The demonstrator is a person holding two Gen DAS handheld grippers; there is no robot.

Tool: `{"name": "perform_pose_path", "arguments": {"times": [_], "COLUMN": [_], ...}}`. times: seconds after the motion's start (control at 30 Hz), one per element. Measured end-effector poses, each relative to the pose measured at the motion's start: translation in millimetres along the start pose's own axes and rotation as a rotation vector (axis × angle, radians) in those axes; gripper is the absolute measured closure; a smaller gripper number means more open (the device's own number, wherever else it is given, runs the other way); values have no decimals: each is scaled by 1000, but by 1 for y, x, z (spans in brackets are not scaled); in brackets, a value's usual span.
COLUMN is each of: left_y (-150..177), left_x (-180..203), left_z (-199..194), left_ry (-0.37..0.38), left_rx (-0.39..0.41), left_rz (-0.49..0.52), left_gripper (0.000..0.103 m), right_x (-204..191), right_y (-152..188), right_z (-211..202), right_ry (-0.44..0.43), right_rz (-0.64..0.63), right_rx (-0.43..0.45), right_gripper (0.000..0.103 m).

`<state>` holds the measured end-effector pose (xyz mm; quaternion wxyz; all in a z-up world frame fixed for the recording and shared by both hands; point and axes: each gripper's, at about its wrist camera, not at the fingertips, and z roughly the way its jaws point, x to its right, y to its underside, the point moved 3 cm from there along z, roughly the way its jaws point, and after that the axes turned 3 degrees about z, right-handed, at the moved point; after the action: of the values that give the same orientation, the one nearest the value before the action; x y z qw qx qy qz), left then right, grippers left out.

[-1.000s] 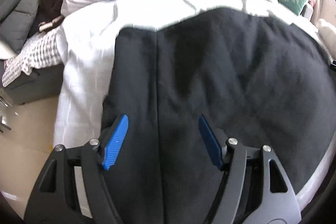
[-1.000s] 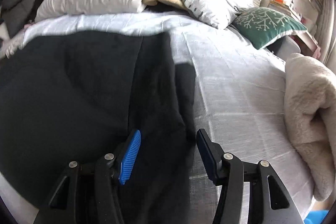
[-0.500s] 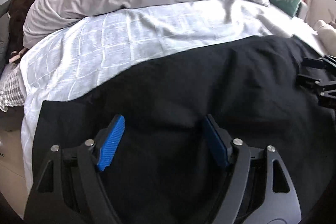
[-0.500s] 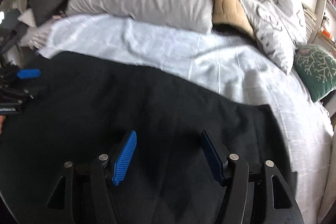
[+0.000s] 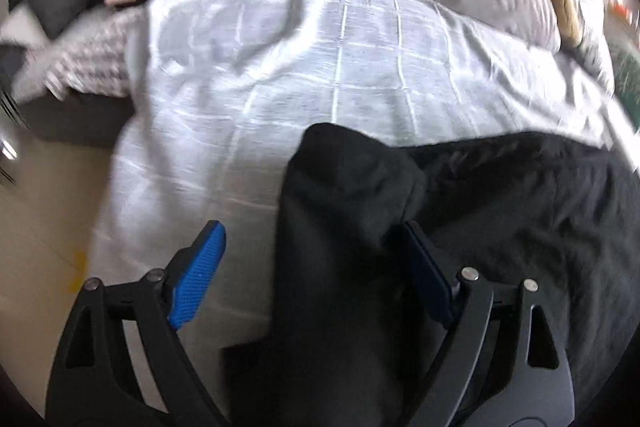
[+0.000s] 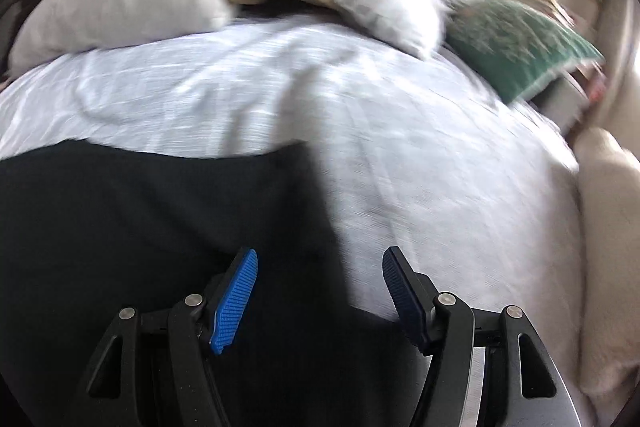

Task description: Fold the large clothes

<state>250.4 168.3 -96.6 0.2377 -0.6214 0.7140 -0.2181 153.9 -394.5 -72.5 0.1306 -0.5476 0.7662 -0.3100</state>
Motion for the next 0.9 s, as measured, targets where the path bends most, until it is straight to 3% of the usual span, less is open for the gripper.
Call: {"name": "perform_pose_path", "arguments": {"times": [0.07,0.13,0.27,0.37,0.6,0.73,0.9], "left_y": [3,7,20,34,89,121,152], "left_x": [3,6,24,38,55,52,50], "left_z": [-12,-27,-65,-102,-161,-173,-165], "left_ry": [-52,-33,61,110,215,219,169], "left_rx": [-15,-33,-108,-99,-115,-102,-138], "left_rz": [33,43,47,31,-58,-112,-101], "left_gripper": [15,15,15,15,15,14,14], "right_x": [14,19,6,-12,-42,-53,-67], "right_y": [4,7,17,28,72,99,121], "right_z": [-13,-29,-65,-91,-144,-153,-154], "right_ry": [23,22,-3,-39,-161,-157,-177], "right_rz": [31,35,-24,-64,-43,-67,-85], "right_rx": [0,6,-12,-55,-56,-70,-104], "right_gripper": [37,37,32,29,20,19,19]}}
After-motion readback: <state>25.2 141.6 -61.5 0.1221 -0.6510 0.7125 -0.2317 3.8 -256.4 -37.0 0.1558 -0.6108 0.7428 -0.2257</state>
